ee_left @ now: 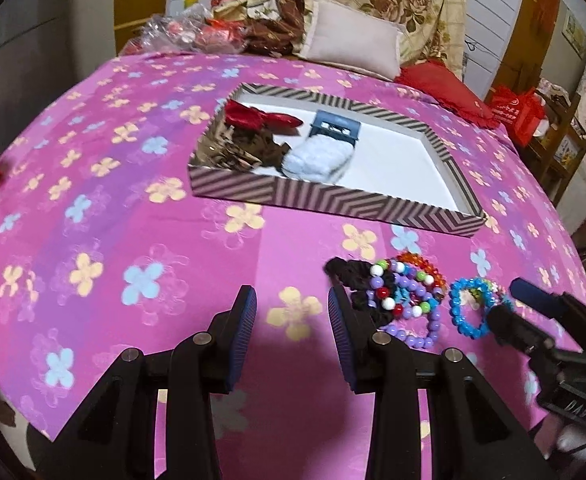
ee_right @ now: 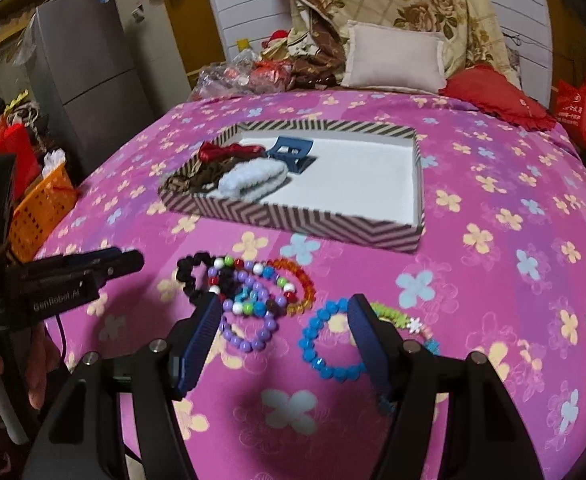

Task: Organize jewelry
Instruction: 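Withdraw both tools from the box toward the bracelets, then lower the left tool onto the black hair tie while the right tool approaches the blue bead bracelet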

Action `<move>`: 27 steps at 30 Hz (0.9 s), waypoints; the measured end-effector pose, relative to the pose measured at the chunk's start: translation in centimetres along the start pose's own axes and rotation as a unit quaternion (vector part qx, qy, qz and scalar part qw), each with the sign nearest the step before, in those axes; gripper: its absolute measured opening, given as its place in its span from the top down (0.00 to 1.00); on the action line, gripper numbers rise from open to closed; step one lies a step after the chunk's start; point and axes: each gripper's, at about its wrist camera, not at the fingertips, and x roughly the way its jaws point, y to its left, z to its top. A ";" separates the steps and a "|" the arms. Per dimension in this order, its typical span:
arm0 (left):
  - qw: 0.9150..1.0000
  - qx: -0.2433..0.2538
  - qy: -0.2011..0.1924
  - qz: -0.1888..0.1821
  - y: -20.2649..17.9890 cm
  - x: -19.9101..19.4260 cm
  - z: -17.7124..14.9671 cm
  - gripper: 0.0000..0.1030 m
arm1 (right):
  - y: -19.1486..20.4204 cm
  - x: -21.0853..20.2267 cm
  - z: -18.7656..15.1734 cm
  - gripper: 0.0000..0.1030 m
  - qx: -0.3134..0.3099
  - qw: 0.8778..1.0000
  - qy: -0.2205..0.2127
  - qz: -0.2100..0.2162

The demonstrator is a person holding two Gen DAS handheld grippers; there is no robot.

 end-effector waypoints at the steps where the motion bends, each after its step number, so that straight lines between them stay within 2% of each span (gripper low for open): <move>1: 1.000 -0.003 0.005 -0.008 0.0 0.2 0.1 0.64 | -0.1 0.1 -0.1 0.33 0.001 1.000 0.001 0.001; 7: 0.999 -0.012 0.019 -0.039 -0.7 1.0 0.4 0.64 | -1.1 -0.1 -0.2 0.33 0.010 1.000 0.001 0.000; 17: 0.999 0.010 0.022 -0.027 -1.9 1.6 0.2 0.64 | -1.5 -0.2 -0.1 0.33 0.008 1.000 0.000 -0.005; 27: 0.999 -0.002 0.036 -0.034 -1.6 2.4 0.2 0.64 | -1.5 -0.5 -0.1 0.33 0.004 1.000 0.000 -0.005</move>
